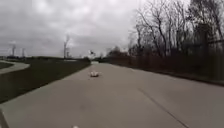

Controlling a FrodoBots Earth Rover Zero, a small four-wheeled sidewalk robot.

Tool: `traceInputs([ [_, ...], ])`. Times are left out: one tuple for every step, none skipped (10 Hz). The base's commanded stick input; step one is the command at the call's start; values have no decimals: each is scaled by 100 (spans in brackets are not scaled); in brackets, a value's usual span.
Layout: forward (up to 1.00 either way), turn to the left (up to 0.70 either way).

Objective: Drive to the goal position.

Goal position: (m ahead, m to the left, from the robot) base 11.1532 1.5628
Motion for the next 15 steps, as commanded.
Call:
traceInputs([
  [100,40],
  [100,40],
  [100,31],
  [100,0],
  [100,0],
  [100,0],
  [100,0],
  [100,2],
  [100,1],
  [100,0],
  [100,0],
  [100,0],
  [100,0],
  [100,0],
  [100,0],
])
